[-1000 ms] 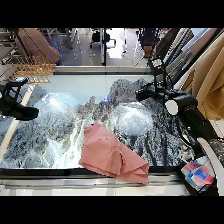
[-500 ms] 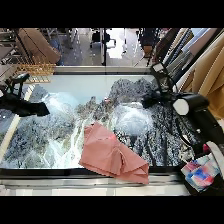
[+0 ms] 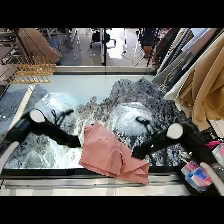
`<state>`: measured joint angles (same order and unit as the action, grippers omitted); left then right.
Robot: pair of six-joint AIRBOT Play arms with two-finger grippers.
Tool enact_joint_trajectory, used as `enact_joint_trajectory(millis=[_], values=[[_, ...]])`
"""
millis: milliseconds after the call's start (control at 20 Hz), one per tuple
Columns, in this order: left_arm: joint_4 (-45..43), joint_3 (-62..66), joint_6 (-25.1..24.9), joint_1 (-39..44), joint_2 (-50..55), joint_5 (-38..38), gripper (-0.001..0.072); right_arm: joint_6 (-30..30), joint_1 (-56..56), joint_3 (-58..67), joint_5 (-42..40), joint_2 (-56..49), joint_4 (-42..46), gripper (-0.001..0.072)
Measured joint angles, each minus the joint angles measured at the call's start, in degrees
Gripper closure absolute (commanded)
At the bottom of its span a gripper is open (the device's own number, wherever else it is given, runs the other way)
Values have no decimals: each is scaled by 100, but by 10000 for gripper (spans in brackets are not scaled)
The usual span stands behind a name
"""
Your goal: Fold the clothes and pants, and hang the long-sleeved shirts on hangers.
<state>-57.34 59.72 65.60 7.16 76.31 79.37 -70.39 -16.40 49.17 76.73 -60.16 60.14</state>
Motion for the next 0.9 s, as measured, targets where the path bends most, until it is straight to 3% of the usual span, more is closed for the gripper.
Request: enact_joint_trajectory(millis=[300, 350, 400, 450, 500, 700, 900], values=[[-72, -511, -7, 415, 457, -225, 137, -396, -1493, -535, -787, -151, 695, 243], [2, -535, -4, 483, 546, -339, 279, -553, -1620, -560, -879, -240, 935, 275], [107, -551, -4, 544, 625, -452, 566, -704, -1718, -579, -975, -339, 1161, 410], [238, -562, -4, 608, 695, -592, 701, -813, -1786, -590, -1049, -426, 1338, 542], [400, -570, -28, 662, 745, -693, 699, -909, -1836, -601, -1154, -505, 1493, 682], [986, -514, -291, 669, 669, -638, 701, -1128, -1932, -435, -1305, -621, 1751, 698], [1755, 210, -398, 4, -57, 247, 700, -1180, -2031, 372, -533, -256, 1757, 698]])
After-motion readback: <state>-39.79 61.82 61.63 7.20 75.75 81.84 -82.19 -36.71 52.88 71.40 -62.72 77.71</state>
